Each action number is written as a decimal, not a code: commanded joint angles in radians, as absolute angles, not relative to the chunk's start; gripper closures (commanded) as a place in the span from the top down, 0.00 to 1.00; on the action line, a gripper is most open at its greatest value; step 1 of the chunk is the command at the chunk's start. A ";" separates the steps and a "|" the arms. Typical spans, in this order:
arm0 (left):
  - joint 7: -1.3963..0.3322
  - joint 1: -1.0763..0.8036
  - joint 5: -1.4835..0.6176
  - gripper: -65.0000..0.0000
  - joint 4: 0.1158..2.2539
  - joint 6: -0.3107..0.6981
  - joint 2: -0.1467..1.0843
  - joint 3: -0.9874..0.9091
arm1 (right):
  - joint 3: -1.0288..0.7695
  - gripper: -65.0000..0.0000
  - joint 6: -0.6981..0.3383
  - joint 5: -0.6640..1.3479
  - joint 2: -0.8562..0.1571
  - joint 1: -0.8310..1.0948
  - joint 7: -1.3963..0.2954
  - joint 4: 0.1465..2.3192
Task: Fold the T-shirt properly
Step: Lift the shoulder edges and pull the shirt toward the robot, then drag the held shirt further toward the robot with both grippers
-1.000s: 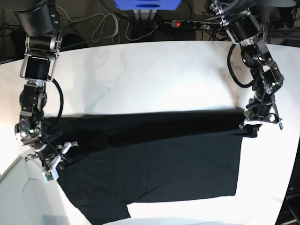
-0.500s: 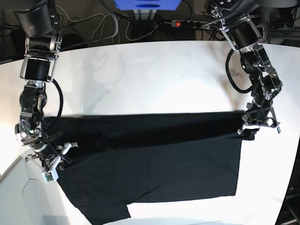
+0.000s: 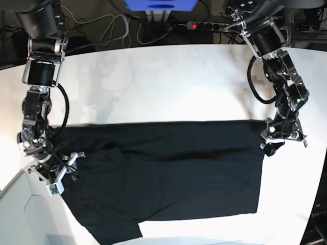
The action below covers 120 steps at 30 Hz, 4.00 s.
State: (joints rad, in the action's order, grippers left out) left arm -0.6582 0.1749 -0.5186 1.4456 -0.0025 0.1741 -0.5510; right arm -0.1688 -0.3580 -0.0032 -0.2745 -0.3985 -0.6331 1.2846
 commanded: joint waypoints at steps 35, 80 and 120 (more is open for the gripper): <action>-0.493 0.162 -0.535 0.00 1.099 0.007 0.220 -0.552 | -0.360 0.61 -0.363 0.004 -0.366 -0.157 -0.605 1.374; -0.622 0.160 -0.530 0.00 1.560 -0.001 0.220 -0.552 | -0.354 0.00 -0.363 0.005 -0.409 -0.372 -0.682 1.307; -0.616 -0.519 -0.541 0.00 1.791 0.007 0.147 -0.636 | -0.503 0.00 -0.363 0.004 -0.332 0.348 -0.771 1.822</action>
State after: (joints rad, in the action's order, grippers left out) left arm -0.6369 -0.5152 -0.5392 1.7756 0.0048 0.1345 -0.6220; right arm -0.4942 -0.3584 0.0010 -0.3157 0.3485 -0.7868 1.8027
